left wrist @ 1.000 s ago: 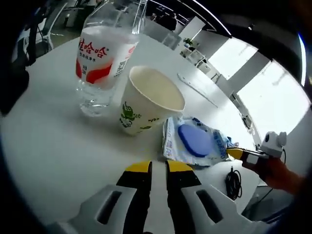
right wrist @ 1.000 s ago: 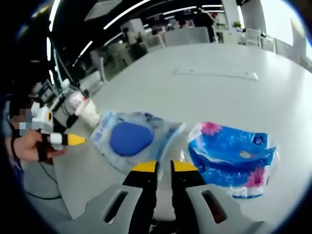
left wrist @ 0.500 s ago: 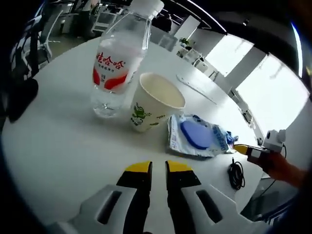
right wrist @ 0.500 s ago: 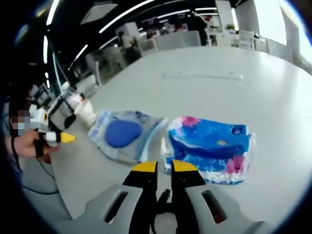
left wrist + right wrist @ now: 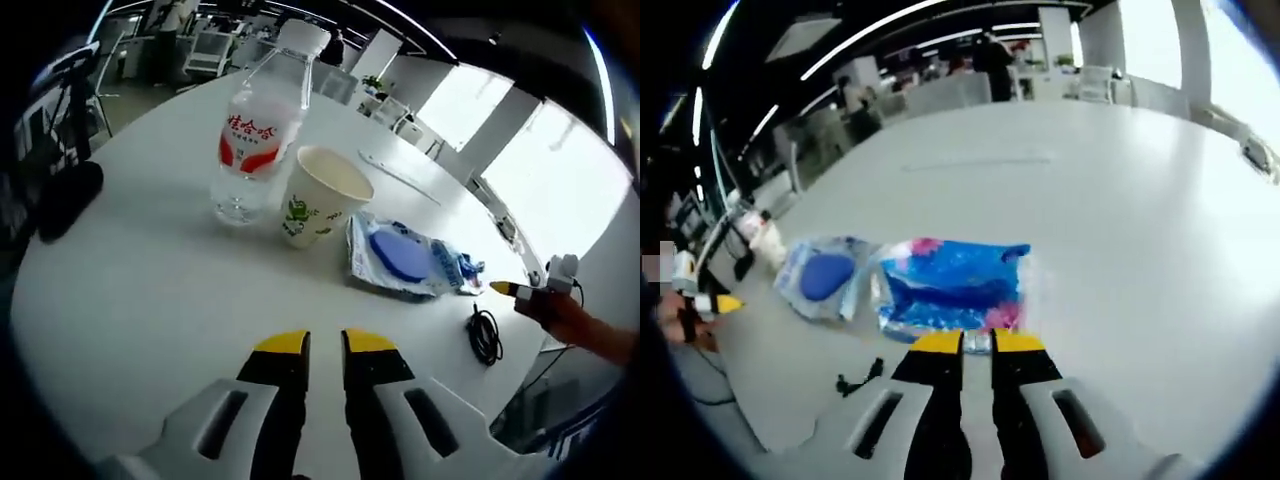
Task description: Arrange the tabletop items into an orderly group along one side of the table until the central work area is clear of visible clutter.
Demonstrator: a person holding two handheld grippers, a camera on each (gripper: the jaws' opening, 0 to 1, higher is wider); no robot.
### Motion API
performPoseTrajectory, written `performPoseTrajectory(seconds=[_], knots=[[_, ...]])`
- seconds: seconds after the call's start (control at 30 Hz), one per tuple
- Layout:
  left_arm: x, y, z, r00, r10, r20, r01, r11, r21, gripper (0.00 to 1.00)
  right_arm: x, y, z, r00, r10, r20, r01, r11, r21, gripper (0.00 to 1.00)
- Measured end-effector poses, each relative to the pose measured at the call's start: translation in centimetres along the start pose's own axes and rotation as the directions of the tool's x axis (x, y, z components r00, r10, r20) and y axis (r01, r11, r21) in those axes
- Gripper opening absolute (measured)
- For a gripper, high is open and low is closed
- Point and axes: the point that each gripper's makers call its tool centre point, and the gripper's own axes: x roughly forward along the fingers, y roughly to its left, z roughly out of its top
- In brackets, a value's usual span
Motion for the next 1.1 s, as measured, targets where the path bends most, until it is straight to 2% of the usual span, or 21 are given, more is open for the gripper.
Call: performPoseTrajectory(seconds=[0.17,0.53,0.67,0.9,1.0,1.1], knots=[[-1.0,0.1,-0.7,1.000,0.001,0.001,-0.001,1.000,0.007,0.11,0.7,-1.0,0.4,1.000,-0.017,-0.002,0.017,1.000,0.023,0.10],[-3.5,0.1,-1.7,1.000,0.006,0.000,-0.005,0.996,0.094,0.17,2.5,-2.1,0.9,0.999,-0.036,-0.030,0.037,0.999,0.023,0.11],[-4.4,0.2,-1.9,1.000,-0.009,0.009,0.008,0.998,0.070,0.23,3.1,-2.4,1.1,0.999,-0.039,-0.036,0.040,0.998,0.041,0.11],[-5.8,1.5,-2.9,1.000,0.018,0.013,-0.019,0.999,0.046,0.22,3.5,-2.1,0.9,0.999,-0.013,-0.051,0.013,1.000,-0.002,0.04],[-6.4,2.1,-2.8,0.999,0.033,0.032,-0.033,0.999,0.005,0.22,3.4,-1.9,0.8,0.999,-0.004,-0.053,0.002,0.999,-0.032,0.02],[-6.6,2.3,-3.1,0.999,0.043,0.033,-0.043,0.999,0.000,0.22,3.3,-2.1,0.6,0.999,0.001,-0.053,-0.002,0.999,-0.033,0.01]])
